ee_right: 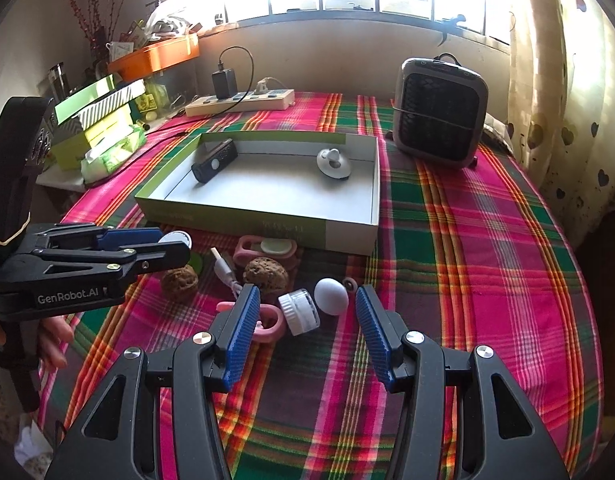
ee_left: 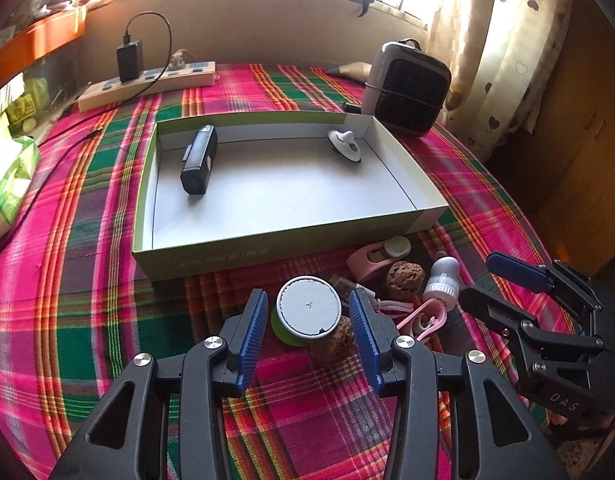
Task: Organize objects
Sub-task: 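Grasp the green spool with white lid with the left tool while the right tool approaches a walnut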
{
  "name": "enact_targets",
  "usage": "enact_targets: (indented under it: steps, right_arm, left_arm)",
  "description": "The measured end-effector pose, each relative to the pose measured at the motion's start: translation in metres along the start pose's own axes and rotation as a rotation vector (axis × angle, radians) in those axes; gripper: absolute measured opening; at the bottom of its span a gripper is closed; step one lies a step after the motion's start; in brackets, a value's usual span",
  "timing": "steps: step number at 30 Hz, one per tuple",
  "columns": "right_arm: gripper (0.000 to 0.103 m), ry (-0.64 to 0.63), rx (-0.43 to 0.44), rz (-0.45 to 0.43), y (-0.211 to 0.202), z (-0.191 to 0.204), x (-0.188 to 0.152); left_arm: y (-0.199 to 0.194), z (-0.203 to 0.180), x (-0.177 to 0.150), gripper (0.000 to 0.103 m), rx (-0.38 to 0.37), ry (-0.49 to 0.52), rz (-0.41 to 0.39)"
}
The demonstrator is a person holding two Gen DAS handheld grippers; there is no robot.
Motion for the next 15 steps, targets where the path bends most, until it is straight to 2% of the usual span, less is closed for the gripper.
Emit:
enact_targets:
  steps: [6,11,13,15]
  right_arm:
    - [0.052,-0.002,0.010,0.010,0.0033,0.0024,-0.0012]
    - [0.052,-0.009,0.016,0.018,0.0067,0.0055,-0.0008]
    - [0.052,-0.010,0.017,0.020,0.0076,0.0060,-0.0005]
    - [0.052,-0.012,0.020,0.022,0.0082,0.0074,-0.0006]
  left_arm:
    - [0.0081,0.0011,0.0015,0.041,0.037,-0.003,0.019]
    - [0.0068,0.0042,0.0015,0.041,0.027,-0.018,0.019]
    - [0.0065,0.0057,0.0021,0.038,0.030,-0.026,0.019]
    - [0.0057,0.0075,0.0024,0.032,0.033,-0.034,0.018]
Point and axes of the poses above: each gripper's, at about its wrist camera, not at the fingertips, and y roughly the way its jaws point, z to its left, x to its top, the point moved 2 cm from there along y, roughly the way its jaws point, and after that the axes turned 5 degrees about -y, right-handed, at the moved point
